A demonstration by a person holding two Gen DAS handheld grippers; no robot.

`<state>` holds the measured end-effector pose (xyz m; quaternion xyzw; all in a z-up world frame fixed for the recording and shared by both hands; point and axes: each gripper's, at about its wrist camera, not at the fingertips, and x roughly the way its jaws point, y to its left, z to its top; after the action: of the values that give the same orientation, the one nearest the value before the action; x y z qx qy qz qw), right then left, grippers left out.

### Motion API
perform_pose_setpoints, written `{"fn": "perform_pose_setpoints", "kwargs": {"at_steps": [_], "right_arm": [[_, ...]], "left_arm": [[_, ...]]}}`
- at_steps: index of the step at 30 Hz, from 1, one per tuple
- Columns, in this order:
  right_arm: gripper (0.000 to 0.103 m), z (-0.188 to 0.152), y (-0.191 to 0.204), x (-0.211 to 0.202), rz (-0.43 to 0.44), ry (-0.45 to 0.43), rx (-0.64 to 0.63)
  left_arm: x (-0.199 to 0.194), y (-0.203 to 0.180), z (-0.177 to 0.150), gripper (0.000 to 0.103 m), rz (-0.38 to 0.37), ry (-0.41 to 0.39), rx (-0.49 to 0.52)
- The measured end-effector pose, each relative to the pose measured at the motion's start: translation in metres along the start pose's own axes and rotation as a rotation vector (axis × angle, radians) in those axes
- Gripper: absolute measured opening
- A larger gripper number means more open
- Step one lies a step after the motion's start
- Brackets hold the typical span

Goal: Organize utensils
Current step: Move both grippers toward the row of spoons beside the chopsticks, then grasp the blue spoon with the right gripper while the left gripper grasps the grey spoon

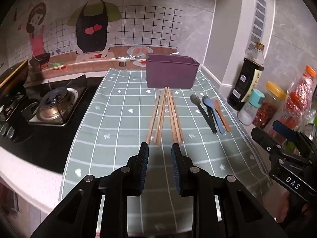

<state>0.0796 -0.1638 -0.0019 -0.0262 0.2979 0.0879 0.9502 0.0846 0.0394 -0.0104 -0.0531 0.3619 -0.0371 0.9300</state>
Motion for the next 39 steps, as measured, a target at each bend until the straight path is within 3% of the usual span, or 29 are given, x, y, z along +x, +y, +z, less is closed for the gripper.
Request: {"fn": "perform_pose_setpoints", "kwargs": {"at_steps": [13, 15, 23, 34, 39], "right_arm": [[0.076, 0.056, 0.013, 0.07, -0.095, 0.034, 0.011], [0.076, 0.06, 0.015, 0.08, -0.135, 0.058, -0.004], [0.073, 0.073, -0.002, 0.125, -0.164, 0.149, 0.087], [0.057, 0.069, -0.033, 0.201, -0.174, 0.311, 0.074], [0.057, 0.061, -0.046, 0.229, -0.14, 0.324, 0.069]], "left_arm": [[0.044, 0.049, 0.057, 0.025, -0.102, -0.002, -0.007], [0.049, 0.058, 0.063, 0.025, -0.12, -0.001, -0.008], [0.07, 0.077, 0.088, 0.025, -0.181, 0.006, 0.011], [0.102, 0.064, 0.107, 0.025, -0.213, 0.056, -0.019], [0.109, 0.051, 0.111, 0.025, -0.147, 0.033, -0.052]]}}
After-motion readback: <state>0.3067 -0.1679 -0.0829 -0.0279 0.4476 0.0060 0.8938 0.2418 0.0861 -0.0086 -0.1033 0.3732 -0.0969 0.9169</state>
